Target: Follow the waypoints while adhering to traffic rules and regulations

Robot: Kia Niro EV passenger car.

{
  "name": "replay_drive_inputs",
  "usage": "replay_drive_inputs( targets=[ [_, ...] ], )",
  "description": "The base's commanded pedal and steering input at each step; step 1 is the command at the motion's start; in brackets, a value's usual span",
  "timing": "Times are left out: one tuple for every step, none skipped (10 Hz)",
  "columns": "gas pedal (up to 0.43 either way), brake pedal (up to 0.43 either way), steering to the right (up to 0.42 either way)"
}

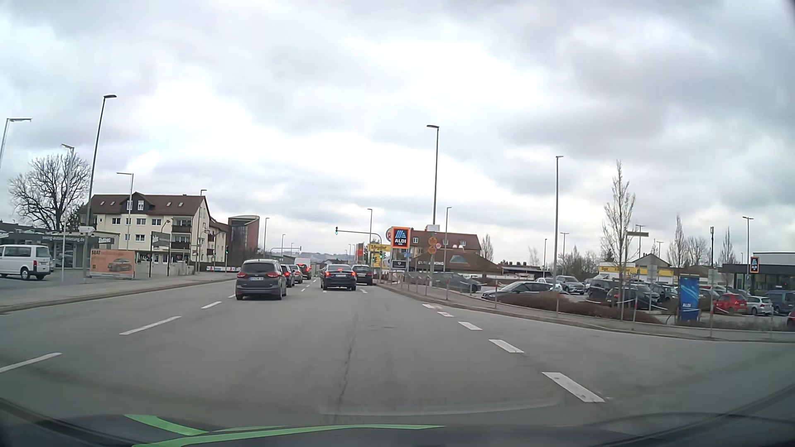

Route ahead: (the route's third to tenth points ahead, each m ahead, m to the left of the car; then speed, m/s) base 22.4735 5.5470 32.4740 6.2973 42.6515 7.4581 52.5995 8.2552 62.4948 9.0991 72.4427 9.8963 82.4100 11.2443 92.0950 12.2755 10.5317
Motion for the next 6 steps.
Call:
replay_drive_inputs(
  targets=[
    [0.13,0.0,-0.017],
    [0.13,0.0,-0.017],
    [0.13,0.0,-0.017],
    [0.13,0.0,-0.017],
    [0.087,0.0,-0.017],
    [0.0,0.0,-0.017]
  ],
)
